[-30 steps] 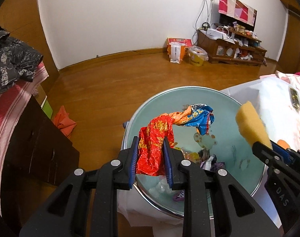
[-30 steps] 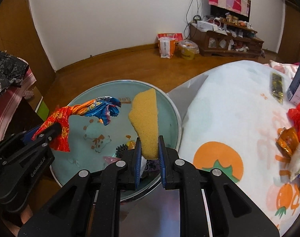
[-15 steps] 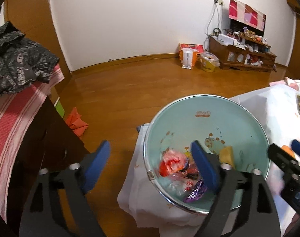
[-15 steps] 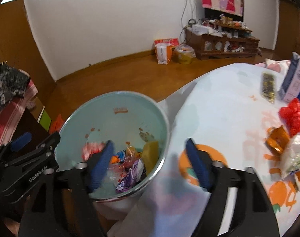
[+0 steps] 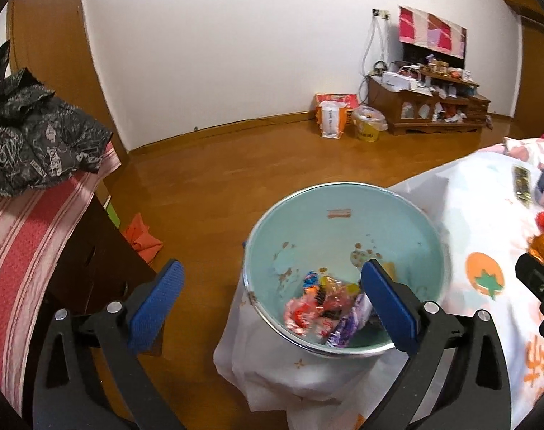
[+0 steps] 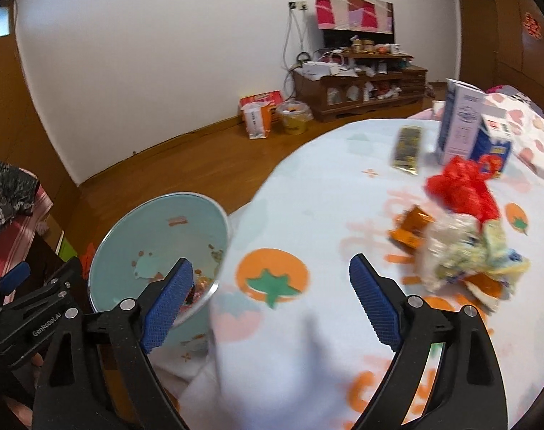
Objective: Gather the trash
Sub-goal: 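Bring both tools back toward the remaining trash on the table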
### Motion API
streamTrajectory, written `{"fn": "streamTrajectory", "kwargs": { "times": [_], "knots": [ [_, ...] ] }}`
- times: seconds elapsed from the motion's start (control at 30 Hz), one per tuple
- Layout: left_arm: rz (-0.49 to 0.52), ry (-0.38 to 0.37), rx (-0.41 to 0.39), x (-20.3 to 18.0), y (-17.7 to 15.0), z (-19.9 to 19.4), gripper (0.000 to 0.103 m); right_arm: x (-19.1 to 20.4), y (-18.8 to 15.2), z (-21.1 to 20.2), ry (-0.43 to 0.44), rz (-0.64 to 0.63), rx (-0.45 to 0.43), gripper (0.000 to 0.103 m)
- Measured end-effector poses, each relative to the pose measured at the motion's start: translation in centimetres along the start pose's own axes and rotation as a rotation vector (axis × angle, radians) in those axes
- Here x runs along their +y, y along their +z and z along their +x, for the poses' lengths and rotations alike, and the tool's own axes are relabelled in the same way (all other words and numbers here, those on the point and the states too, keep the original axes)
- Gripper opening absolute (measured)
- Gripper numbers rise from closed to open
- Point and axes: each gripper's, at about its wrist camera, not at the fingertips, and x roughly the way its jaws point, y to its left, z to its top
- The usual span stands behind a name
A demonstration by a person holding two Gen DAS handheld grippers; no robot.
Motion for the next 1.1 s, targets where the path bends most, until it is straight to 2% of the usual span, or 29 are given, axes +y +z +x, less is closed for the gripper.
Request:
{"fn": "streamTrajectory", "kwargs": {
  "times": [0.2, 0.4, 0.6, 0.8, 1.0, 1.07, 1.1],
  "knots": [
    [0.058, -0.075, -0.014, -2.7, -0.7, -2.2, 0.097, -3.2, -1.7, -2.5, -0.042, 0.018, -0.019, 0.088],
    [0.124, -0.158, 0.027, -6.0, -2.3, -2.7, 0.097, -8.0, -4.1, -4.8, -0.115, 0.070, -0.012, 0.088],
    [0.188, -0.203, 0.018, -9.1, -3.6, -3.9, 0.097, -12.9, -5.8, -6.7, -0.190, 0.146, -0.013, 0.087],
    [0.215, -0.235, 0.025, -10.8, -4.3, -4.4, 0.097, -15.6, -6.5, -7.8, -0.223, 0.189, -0.022, 0.086],
    [0.253, -0.300, 0.026, -12.9, -5.1, -4.3, 0.095, -17.7, -6.8, -8.6, -0.273, 0.192, -0.029, 0.071],
    [0.275, -0.319, 0.015, -13.9, -5.2, -4.4, 0.090, -18.5, -7.0, -9.0, -0.292, 0.198, -0.035, 0.062],
    [0.287, -0.329, 0.013, -14.4, -5.3, -4.3, 0.087, -18.8, -7.0, -9.1, -0.299, 0.200, -0.035, 0.060]
  ]
}}
